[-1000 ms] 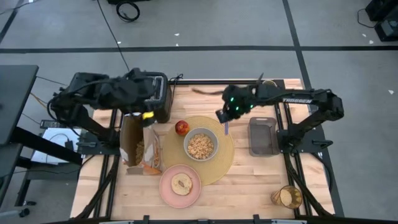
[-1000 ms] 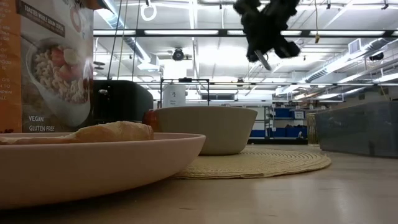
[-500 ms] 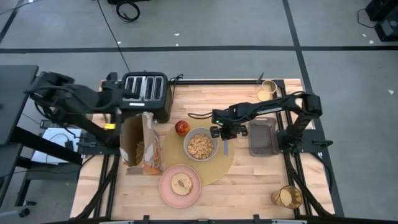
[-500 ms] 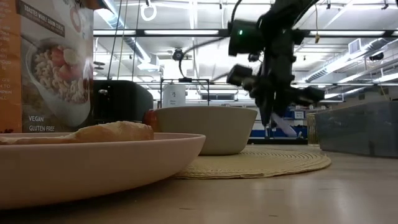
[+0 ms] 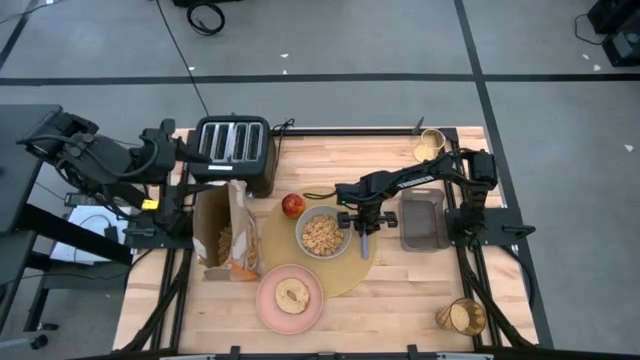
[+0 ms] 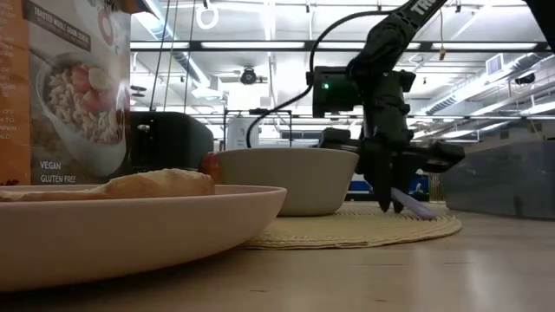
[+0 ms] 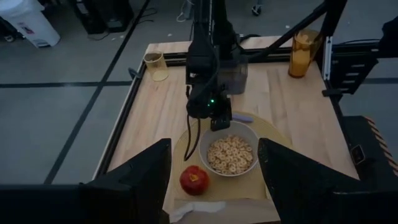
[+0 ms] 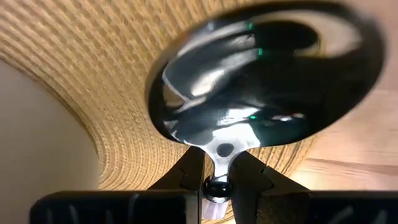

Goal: Arrange a breakfast setting
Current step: Put the purple spoon to the right of the gray bowl on the yellow placemat

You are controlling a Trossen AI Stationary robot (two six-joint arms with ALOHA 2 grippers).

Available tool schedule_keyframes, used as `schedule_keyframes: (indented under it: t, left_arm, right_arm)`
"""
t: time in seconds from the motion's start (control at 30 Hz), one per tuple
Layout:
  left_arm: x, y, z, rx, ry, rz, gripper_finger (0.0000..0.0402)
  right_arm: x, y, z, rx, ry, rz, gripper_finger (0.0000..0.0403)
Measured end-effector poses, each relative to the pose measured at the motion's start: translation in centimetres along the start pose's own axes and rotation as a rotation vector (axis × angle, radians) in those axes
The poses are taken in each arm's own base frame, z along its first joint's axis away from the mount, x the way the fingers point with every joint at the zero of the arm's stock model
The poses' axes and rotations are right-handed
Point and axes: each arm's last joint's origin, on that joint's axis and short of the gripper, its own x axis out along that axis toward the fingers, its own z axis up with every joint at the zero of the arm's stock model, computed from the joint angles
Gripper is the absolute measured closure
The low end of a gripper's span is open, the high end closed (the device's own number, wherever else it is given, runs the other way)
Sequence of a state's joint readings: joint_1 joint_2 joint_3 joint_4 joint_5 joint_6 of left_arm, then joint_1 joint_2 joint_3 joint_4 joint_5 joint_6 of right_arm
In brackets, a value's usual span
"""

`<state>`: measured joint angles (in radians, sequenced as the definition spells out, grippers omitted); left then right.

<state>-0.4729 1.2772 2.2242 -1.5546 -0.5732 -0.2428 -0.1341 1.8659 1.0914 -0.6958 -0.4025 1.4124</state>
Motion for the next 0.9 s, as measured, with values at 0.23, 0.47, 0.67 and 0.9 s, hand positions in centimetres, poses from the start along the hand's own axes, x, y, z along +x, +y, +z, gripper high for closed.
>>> schedule_keyframes:
  t: [0.23, 0.47, 0.67, 0.9]
  left_arm:
    - [0.7, -0.6, 0.2, 0.013, 0.015, 0.013, 0.0157]
    - [1.1, -0.8, 0.3, 0.014, 0.024, 0.016, 0.0157]
    - [1.1, -0.8, 0.3, 0.012, 0.023, 0.017, 0.0157]
    - [1.1, -0.8, 0.3, 0.012, 0.022, 0.017, 0.0157]
  right_arm:
    - [0.0, -0.1, 0.9, 0.054, 0.008, 0.004, 0.0340]
    - [-0.2, -0.2, 1.3, 0.069, 0.002, 0.008, 0.0334]
    - [-0.2, -0.2, 1.3, 0.071, 0.006, 0.008, 0.0331]
    - [-0.2, -0.2, 1.2, 0.071, 0.032, 0.004, 0.0314]
